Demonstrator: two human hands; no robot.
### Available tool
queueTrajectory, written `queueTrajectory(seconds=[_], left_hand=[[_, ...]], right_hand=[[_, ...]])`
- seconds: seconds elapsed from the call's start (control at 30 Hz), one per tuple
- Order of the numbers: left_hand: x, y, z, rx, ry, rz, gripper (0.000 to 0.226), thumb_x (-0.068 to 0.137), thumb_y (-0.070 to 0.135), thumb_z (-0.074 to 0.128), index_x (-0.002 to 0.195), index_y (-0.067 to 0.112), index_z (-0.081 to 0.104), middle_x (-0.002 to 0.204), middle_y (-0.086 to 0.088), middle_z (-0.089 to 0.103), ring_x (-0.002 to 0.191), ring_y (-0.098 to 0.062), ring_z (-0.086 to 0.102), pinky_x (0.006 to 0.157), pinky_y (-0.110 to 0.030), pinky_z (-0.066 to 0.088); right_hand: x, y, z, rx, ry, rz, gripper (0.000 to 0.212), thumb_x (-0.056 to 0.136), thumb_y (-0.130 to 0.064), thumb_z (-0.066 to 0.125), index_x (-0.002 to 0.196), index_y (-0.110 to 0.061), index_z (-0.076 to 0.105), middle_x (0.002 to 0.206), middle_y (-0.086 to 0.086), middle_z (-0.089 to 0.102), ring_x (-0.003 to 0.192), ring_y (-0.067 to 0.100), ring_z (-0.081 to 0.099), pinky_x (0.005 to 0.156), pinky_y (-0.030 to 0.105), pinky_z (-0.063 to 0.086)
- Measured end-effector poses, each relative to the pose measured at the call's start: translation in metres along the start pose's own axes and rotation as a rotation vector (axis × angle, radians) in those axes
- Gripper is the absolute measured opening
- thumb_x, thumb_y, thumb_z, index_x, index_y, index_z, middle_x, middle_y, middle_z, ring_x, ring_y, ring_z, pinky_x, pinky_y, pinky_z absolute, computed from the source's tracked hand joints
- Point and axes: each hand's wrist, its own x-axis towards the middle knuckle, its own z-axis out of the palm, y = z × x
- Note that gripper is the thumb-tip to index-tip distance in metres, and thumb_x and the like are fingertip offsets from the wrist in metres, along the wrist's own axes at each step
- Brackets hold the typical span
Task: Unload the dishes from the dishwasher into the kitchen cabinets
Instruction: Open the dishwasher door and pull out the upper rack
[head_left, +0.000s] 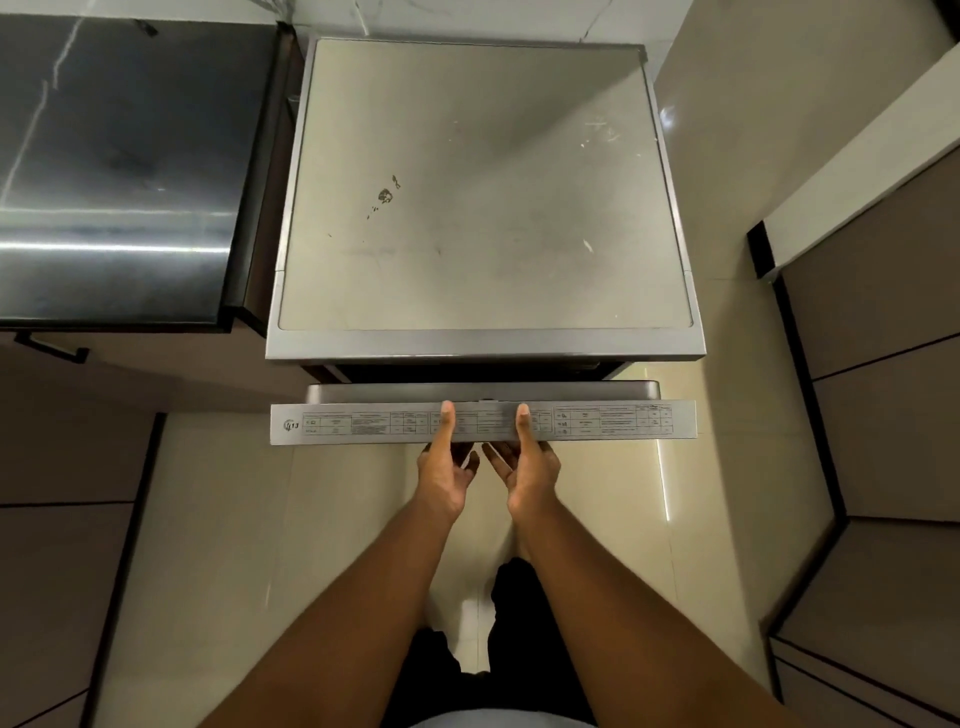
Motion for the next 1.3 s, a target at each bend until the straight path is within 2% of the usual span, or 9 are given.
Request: queueTrajectory(seconds=[0.23,0.37,0.47,0.53,0.6,0.7,0.8,0.93,1.3], left_hand=[[-0.032,-0.009,-0.043,0.138,-0.006,-0.071,0.054,0.082,0.036,0.075,0.125,0.009,0.055,0.122,-0.012,0.065,0.111,-0.023,0.065,0.101,-0.044,0.05],[-0.035,-0.011,-0.067,0.273,-0.021,-0.176,0.06,0.076,0.046,0.079,0.119,0.009,0.059,0.115,-0.012,0.069,0.103,-0.023,0.07,0.083,-0.037,0.058],[-0.049,-0.011,-0.085,0.661,-0.033,-0.174,0.062,0.079,0.067,0.065,0.103,0.01,0.064,0.1,-0.007,0.072,0.087,-0.022,0.073,0.072,-0.035,0.06],[-0.056,-0.011,-0.097,1.265,0.007,0.071,0.06,0.085,0.07,0.053,0.082,0.011,0.064,0.078,-0.002,0.069,0.068,-0.018,0.07,0.069,-0.034,0.057],[-0.065,-0.002,-0.104,1.713,0.112,0.537,0.045,0.091,0.058,0.056,0.073,0.017,0.059,0.071,0.003,0.062,0.066,-0.017,0.062,0.068,-0.032,0.056],[-0.07,0.022,-0.1,1.725,0.075,1.071,0.023,0.091,0.042,0.062,0.095,0.019,0.062,0.097,0.0,0.061,0.091,-0.021,0.06,0.071,-0.036,0.053],[-0.057,0.036,-0.105,2.039,-0.005,0.971,0.07,0.083,0.05,0.067,0.139,0.017,0.041,0.145,-0.009,0.038,0.135,-0.029,0.037,0.106,-0.046,0.04],[-0.05,0.026,-0.131,2.217,-0.015,0.914,0.096,0.08,0.052,0.069,0.153,0.015,0.018,0.154,-0.012,0.026,0.143,-0.031,0.024,0.118,-0.048,0.021],[-0.063,-0.062,-0.186,2.13,0.117,0.968,0.101,0.071,0.039,0.08,0.152,0.009,0.028,0.152,-0.02,0.035,0.145,-0.04,0.025,0.117,-0.058,0.023]], right_hand=[[-0.025,0.01,-0.038,-0.266,0.086,0.031,0.055,0.08,-0.039,0.08,0.116,-0.004,0.057,0.108,0.015,0.069,0.091,0.031,0.073,0.07,0.042,0.063],[-0.04,0.01,-0.059,-0.825,0.238,-0.188,0.049,0.08,-0.055,0.074,0.088,-0.008,0.065,0.066,0.008,0.071,0.053,0.019,0.071,0.054,0.035,0.061],[-0.055,0.014,-0.079,-1.399,0.324,-0.463,0.037,0.085,-0.055,0.062,0.082,-0.018,0.063,0.067,-0.002,0.069,0.064,0.018,0.07,0.062,0.03,0.055],[-0.062,0.021,-0.085,-1.627,0.284,-0.709,0.018,0.091,-0.033,0.06,0.098,-0.017,0.062,0.09,0.001,0.067,0.084,0.022,0.065,0.065,0.03,0.05],[-0.069,0.022,-0.08,-1.715,0.167,-0.93,0.026,0.091,-0.02,0.059,0.117,-0.015,0.057,0.113,0.006,0.06,0.101,0.025,0.059,0.074,0.036,0.054],[-0.068,0.019,-0.065,-1.88,0.001,-0.998,0.059,0.086,-0.014,0.061,0.141,-0.021,0.041,0.147,0.01,0.039,0.134,0.03,0.04,0.1,0.044,0.047],[-0.064,0.016,-0.062,-2.156,-0.166,-0.847,0.087,0.084,-0.018,0.068,0.155,-0.022,0.018,0.162,0.012,0.015,0.151,0.034,0.011,0.117,0.054,0.026],[-0.067,0.013,-0.062,-2.11,-0.221,-0.745,0.091,0.082,-0.021,0.07,0.155,-0.024,0.016,0.161,0.008,0.019,0.151,0.029,0.011,0.114,0.052,0.033],[-0.076,0.053,-0.132,-1.957,-0.271,-0.911,0.072,0.079,-0.011,0.065,0.143,-0.031,0.038,0.143,-0.002,0.043,0.136,0.022,0.037,0.11,0.049,0.038]])
